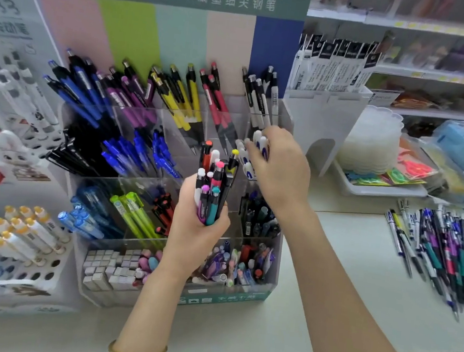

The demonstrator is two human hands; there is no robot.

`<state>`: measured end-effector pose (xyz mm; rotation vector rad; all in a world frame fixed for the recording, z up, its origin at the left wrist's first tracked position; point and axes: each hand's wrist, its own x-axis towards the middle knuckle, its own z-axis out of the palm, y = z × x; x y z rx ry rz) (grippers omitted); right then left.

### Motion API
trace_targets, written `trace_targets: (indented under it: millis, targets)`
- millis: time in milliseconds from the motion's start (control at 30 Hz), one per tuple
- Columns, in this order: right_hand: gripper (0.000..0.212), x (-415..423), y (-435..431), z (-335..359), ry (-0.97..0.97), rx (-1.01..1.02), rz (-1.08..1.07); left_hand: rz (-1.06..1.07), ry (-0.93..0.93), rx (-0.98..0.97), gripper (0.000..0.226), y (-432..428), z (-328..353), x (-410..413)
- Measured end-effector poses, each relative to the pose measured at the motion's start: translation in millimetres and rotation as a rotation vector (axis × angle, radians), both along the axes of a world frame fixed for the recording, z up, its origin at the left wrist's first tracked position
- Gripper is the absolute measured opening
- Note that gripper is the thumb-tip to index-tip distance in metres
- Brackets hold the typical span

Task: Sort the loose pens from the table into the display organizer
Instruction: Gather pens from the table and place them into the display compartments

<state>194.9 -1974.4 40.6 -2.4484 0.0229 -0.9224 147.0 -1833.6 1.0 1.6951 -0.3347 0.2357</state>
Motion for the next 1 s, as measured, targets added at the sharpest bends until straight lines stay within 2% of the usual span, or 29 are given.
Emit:
trace_targets:
  millis: [133, 267, 333, 433, 533, 633, 667, 700, 733, 800, 867, 1000]
  targets:
    - [0.025, -3.1, 4.7, 3.6, -0.011, -0.111, -0.099, 0.01, -0.031, 0.025, 0.043, 0.6, -8.4, 1.4]
    - [0.016, -2.6, 3.6, -11.0, -0.051, -0.219, -0.093, 0.018, -0.04, 0.048, 0.052, 1.8, -14.4, 2.9]
    - [0.017, -2.5, 1.9, -15.9, -0.041, -0.203, -0.095, 0.017, -0.024, 0.047, 0.054, 2.2, -17.3, 3.4]
    - [0.031, -5.5, 1.7, -16.0, -0.015, -0.139, -0.053, 0.006, -0.017, 0.039, 0.053, 1.9, -17.7, 3.4]
    - [0.037, -9.9, 3.6, -13.3, 0.031, -0.038, -0.037, -0.009, -0.02, -0.006, 0.038, 1.6, -15.5, 2.7]
    - [0.033, -17.6, 5.1, -3.0, -0.186, -0.061, -0.127, -0.124, 0.11, -0.193, 0.018, 4.6, -14.6, 4.2]
    - [0.028, -20.7, 6.4, 1.6, -0.246, -0.025, -0.069, -0.192, 0.135, -0.252, 0.016, 5.9, -13.8, 4.8]
    - [0.024, -23.6, 7.7, 7.3, -0.227, 0.068, 0.055, -0.272, 0.148, -0.312, 0.013, 7.1, -12.9, 5.7]
    - [0.022, -26.3, 9.0, 14.0, -0.136, 0.198, 0.2, -0.351, 0.158, -0.37, 0.011, 8.3, -11.7, 6.6]
    - [0.02, -29.8, 12.1, 26.1, 0.188, 0.439, 0.423, -0.499, 0.203, -0.464, 0.014, 10.6, -7.9, 7.9]
    - [0.022, -29.2, 11.3, 32.2, 0.44, 0.56, 0.572, -0.619, 0.266, -0.529, 0.019, 12.6, -5.9, 8.9]
    - [0.021, -24.7, 0.4, 40.0, 0.65, 0.744, 0.751, -0.759, 0.357, -0.56, 0.029, 17.6, -2.1, 11.0]
